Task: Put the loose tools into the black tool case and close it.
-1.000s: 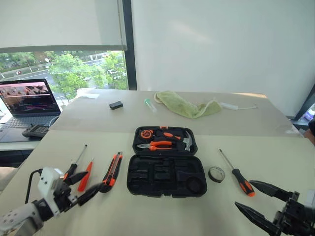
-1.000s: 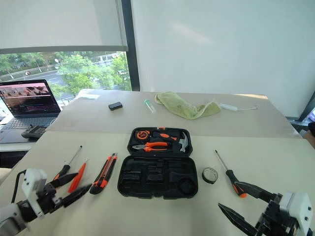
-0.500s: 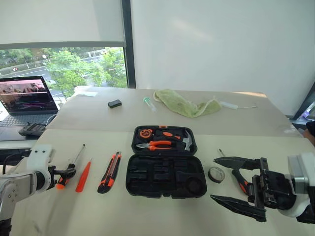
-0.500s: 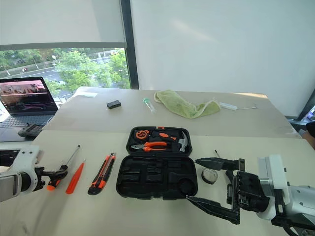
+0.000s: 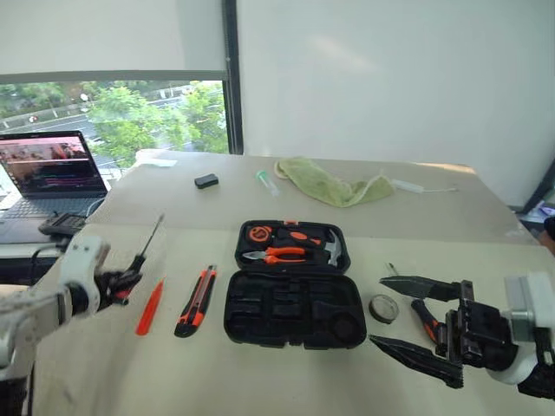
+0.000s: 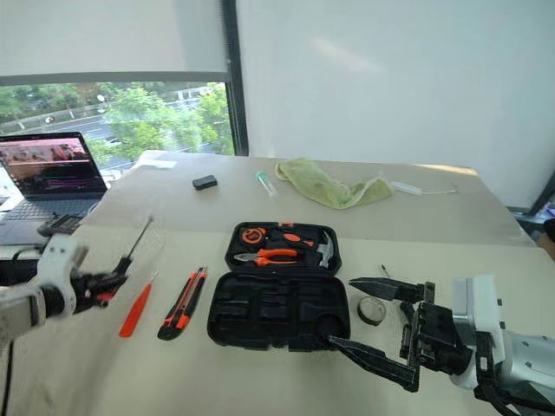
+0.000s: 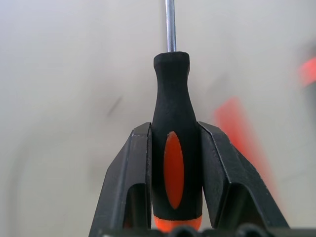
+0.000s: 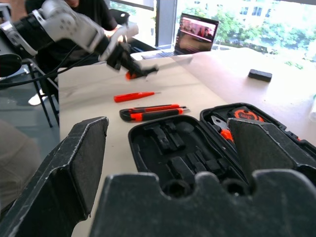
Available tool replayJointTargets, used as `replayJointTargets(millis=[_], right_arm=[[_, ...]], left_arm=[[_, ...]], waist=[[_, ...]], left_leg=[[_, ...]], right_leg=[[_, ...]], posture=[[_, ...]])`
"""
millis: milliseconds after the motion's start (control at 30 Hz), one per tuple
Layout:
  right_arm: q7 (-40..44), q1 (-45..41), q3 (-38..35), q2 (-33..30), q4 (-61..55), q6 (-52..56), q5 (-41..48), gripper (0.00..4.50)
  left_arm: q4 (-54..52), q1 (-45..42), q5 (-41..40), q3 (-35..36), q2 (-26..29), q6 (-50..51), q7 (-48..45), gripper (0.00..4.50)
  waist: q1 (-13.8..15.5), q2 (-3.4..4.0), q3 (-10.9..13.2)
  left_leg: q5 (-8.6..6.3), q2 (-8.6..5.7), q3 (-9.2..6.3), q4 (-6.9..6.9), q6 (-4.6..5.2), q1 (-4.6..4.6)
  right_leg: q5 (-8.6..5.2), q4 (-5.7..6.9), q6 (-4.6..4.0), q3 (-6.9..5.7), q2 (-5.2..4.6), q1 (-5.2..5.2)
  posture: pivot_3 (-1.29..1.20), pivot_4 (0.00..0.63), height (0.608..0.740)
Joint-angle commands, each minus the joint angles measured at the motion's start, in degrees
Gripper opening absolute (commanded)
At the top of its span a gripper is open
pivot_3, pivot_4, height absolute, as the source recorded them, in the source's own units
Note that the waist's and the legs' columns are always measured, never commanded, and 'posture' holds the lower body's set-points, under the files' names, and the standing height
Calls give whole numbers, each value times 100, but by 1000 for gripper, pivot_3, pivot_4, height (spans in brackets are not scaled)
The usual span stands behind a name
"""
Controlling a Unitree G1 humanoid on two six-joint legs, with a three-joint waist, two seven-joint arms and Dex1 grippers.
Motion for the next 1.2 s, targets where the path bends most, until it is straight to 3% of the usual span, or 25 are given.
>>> replayJointTargets(millis=[33, 133, 267, 433, 567, 767, 1200], right_arm=[[-55, 259, -289, 197, -185, -148, -144, 4500], [-179, 420, -433, 362, -199, -183, -191, 4500], [-10, 1156, -927, 667, -279, -287, -423, 4500], [333, 1785, -1531, 763, -263, -332, -316, 4500], [329, 2010, -1933, 741, -330, -282, -190, 4500], [9, 2109, -1995, 794, -623, -223, -59, 4500], [-340, 2305, -2065, 780, -848, -256, 58, 4500]], left_arm=[[-216, -927, -269, -841, 532, -562, -1528, 837], [60, -2001, 204, -2168, 439, -1075, -2404, 837], [857, -3461, 1515, -4158, -220, -2297, -3589, 837], [2141, -4277, 2617, -5268, -869, -3096, -4101, 837], [2844, -4663, 3141, -5650, -1314, -3098, -4276, 837], [2660, -4453, 3410, -5722, -1376, -2599, -4420, 837], [3016, -4222, 3868, -5708, -1798, -2610, -4196, 837]], waist=[[31, 4, 1], [56, 36, -6], [58, 35, -7], [-70, 35, -6], [-117, 30, -3], [-118, 31, -3], [-90, 31, -4]], left_leg=[[25, -2, 1, 0, 39, 0], [26, -27, 11, 0, 48, 8], [26, -73, 18, 9, 86, 10], [10, -84, 29, 48, 125, -8], [1, -83, 28, 60, 141, -16], [-2, -79, 25, 61, 145, -22], [-14, -80, 18, 104, 165, -32]], right_leg=[[0, -2, 0, -2, 5, 3], [0, -7, 3, -26, 40, 19], [5, -10, 28, -14, 48, 36], [13, -13, 73, 14, 48, 32], [12, -13, 89, 17, 41, 31], [5, -9, 101, 17, 37, 23], [7, -1, 111, 13, 25, 33]], posture=[[0, 150, 740], [0, 150, 740], [0, 150, 740], [0, 150, 740], [0, 150, 740], [0, 150, 740], [0, 150, 740]])
